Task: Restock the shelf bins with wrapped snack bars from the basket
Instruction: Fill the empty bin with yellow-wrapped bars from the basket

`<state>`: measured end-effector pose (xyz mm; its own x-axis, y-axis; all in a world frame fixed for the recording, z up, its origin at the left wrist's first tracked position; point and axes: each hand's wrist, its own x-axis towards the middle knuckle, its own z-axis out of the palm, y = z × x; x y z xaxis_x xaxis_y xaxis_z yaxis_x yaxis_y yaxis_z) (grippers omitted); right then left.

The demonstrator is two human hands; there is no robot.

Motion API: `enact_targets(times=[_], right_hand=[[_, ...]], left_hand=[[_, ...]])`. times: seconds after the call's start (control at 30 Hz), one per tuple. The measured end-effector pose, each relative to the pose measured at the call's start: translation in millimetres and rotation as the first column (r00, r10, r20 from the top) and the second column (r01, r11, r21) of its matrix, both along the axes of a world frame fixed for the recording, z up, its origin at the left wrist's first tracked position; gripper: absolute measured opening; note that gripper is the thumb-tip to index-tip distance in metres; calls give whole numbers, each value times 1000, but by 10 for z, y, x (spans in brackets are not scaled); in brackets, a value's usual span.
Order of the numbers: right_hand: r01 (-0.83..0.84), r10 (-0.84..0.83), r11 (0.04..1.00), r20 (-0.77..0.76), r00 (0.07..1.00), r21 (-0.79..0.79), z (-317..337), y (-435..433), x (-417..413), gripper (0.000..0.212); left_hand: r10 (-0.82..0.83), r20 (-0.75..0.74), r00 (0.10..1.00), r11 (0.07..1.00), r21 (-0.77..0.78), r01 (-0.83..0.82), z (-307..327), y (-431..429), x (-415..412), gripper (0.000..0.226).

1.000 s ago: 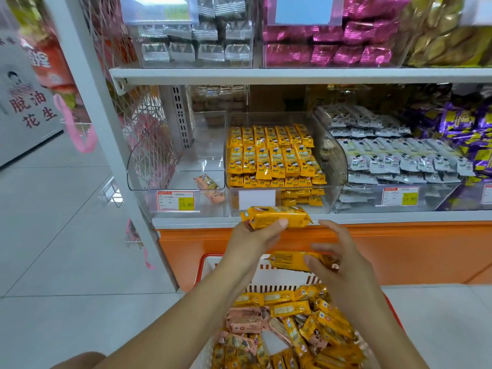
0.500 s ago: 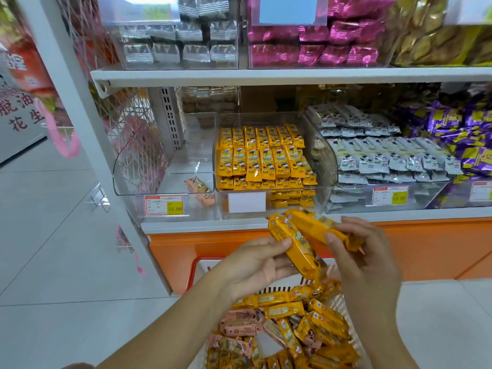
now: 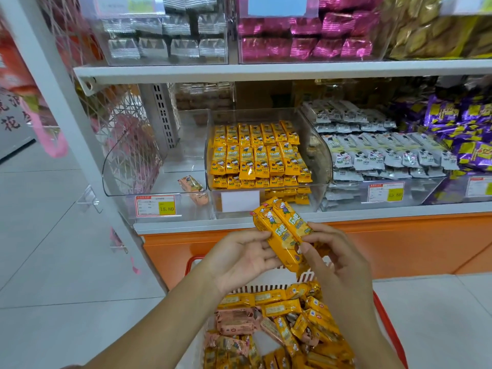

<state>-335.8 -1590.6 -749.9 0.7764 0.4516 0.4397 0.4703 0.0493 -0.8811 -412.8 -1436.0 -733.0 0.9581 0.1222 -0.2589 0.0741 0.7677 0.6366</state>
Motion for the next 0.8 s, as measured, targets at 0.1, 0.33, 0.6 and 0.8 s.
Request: enact_targets(times=[0.1,0.33,0.6,0.8], right_hand=[[-5,5,999,12,1000,-48,-4,-17,34,6],[98,-25,957,260,965,-273,57,64,-11,35],[316,-194,895,362,912,-316,654,495,432,41],[491,-232,696,483,844,-524,1018,1105,942,45]], left_hand=[[-3,-7,1000,1000,16,4,-4,0,14,41],[18,44,999,982,186,-25,72,-3,38,31],[494,136,859,297,902,-314,488,385,-44,38],[612,226,758,-58,969,-242,516,590,-87,44]])
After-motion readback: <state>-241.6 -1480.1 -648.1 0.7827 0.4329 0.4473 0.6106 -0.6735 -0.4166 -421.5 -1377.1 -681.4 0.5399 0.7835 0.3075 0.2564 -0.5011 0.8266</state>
